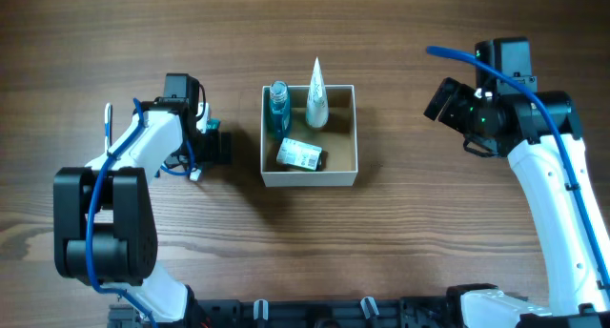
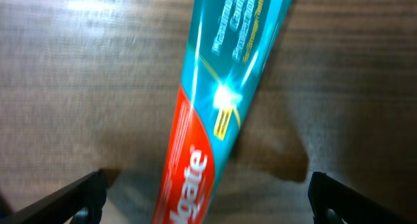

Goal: Pack container
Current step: 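Grasp the Colgate toothpaste tube with the left gripper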

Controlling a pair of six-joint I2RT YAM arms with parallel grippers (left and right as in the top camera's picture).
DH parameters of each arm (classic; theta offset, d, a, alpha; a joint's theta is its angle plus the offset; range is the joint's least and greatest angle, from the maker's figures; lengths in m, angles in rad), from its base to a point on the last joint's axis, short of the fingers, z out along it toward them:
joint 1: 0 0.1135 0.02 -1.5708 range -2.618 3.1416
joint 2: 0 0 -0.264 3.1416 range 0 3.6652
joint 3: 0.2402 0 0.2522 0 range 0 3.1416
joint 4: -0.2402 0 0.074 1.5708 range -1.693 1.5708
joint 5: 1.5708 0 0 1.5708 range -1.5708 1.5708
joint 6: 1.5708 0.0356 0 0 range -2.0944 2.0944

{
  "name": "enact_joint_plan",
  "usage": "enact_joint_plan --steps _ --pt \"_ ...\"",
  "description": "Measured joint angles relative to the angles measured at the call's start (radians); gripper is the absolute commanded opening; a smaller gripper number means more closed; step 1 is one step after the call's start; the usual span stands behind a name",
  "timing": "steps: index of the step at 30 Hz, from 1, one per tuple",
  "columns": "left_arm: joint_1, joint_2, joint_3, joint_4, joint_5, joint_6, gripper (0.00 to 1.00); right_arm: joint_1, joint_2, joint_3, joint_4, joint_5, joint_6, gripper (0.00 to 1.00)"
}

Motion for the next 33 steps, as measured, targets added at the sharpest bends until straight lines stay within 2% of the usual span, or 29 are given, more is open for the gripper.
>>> enact_joint_plan --steps 5,15,17,19,21,24,26,29,30,33 --pt "0.000 0.001 0.000 0.033 0.000 0.059 1.00 0.000 0.000 0.000 -0.008 0.000 -0.009 1.00" --pt "0.000 0.023 0.016 0.040 -0.008 0.073 0.99 0.000 0.000 0.000 -0.019 0.000 -0.020 1.00" --pt "0.000 0.026 0.019 0.041 -0.011 0.073 0.89 0.000 0.000 0.000 -0.023 0.000 -0.020 1.00" --pt "0.000 0.027 0.021 0.041 -0.017 0.079 0.74 0.000 0.000 0.000 -0.025 0.000 -0.020 1.00" --pt "0.000 0.030 0.024 0.034 -0.019 0.090 0.67 0.000 0.000 0.000 -0.026 0.000 -0.020 1.00" --pt "0.000 0.031 0.026 0.019 -0.018 0.093 0.40 0.000 0.000 0.000 -0.026 0.000 -0.020 1.00" --pt "0.000 0.032 0.027 0.011 -0.018 0.089 0.32 0.000 0.000 0.000 -0.026 0.000 -0.023 1.00" --pt "0.000 0.032 0.028 0.003 -0.018 0.092 0.26 0.000 0.000 0.000 -0.024 0.000 -0.023 1.00" --pt "0.000 0.032 0.028 0.002 -0.017 0.092 0.21 0.000 0.000 0.000 -0.023 0.000 -0.023 1.00" --pt "0.000 0.032 0.028 0.000 -0.016 0.091 0.15 -0.002 0.000 0.000 0.000 0.000 -0.023 1.00"
